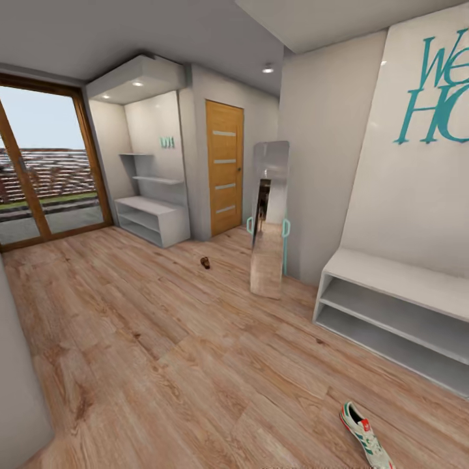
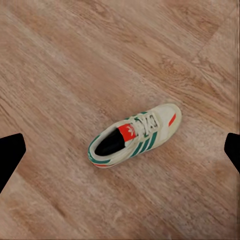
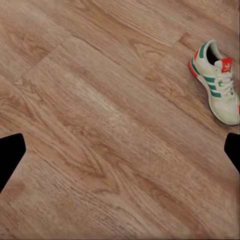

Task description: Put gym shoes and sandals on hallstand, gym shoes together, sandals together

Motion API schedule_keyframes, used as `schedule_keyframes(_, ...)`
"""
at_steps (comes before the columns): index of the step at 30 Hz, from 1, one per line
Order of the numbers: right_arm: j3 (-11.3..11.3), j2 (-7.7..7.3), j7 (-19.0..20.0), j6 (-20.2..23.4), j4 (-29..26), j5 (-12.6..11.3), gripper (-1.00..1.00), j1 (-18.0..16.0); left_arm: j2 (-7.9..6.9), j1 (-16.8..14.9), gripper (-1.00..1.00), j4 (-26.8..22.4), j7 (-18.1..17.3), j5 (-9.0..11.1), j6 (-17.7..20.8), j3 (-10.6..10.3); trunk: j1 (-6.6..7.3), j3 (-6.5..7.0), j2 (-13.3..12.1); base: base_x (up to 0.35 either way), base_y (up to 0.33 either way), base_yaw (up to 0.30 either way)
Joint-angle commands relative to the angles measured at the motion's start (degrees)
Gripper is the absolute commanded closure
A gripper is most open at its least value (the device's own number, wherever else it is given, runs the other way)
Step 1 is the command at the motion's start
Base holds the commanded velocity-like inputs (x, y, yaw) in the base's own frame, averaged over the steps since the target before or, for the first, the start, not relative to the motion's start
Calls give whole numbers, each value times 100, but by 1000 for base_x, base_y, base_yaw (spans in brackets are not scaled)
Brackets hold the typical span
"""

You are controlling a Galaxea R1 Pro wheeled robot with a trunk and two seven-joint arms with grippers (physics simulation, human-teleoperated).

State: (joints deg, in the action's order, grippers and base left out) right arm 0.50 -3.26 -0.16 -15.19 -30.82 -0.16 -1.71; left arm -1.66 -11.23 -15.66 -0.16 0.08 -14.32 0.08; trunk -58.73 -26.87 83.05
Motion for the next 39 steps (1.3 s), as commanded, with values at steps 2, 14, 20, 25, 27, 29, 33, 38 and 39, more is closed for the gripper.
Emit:
schedule_keyframes(2, 3, 1, -3, -19, 6, -2, -100, -5, -1, -2, -100, 0, -2, 1, -18, 0, 0, -6, 3, 0, 0, -300)
schedule_keyframes(14, 3, 1, -7, -19, 6, -2, -100, -5, -1, -2, -100, -20, -2, 1, -18, 0, 0, -6, 3, 0, 0, -284)
schedule_keyframes(20, 3, 1, -5, -19, 6, -2, -100, -5, -38, -16, -100, -25, -9, -15, -9, -25, 0, -6, 3, 0, 0, -88)
schedule_keyframes(25, -3, 1, 21, -12, -6, 8, -100, -6, -344, -64, -100, -33, -98, -24, 47, -57, 0, -6, 3, 0, 0, -21)
schedule_keyframes(27, -9, -1, 27, -11, -87, 12, -100, -10, -549, -109, -100, -43, -260, -50, 63, -68, 0, -6, 3, 0, 0, -6)
schedule_keyframes(29, -11, -5, 34, 3, -251, 16, -100, -11, -688, -191, -100, -46, -466, -104, 71, -72, 0, -6, 3, 0, 0, -4)
schedule_keyframes(33, -19, -13, 47, 54, -937, 27, -100, -16, -1007, -546, -100, -42, -1269, -324, 108, -71, 0, -6, 3, 0, 0, -2)
schedule_keyframes(38, -22, -15, 50, 302, -1689, 36, -100, -42, -1218, -957, -100, -31, -2051, -520, 262, -70, 0, -6, 3, 0, 0, 0)
schedule_keyframes(39, -22, -16, 50, 417, -1851, 37, -100, -56, -1243, -1035, -100, -30, -2151, -546, 327, -70, 0, -6, 3, 0, 0, 0)
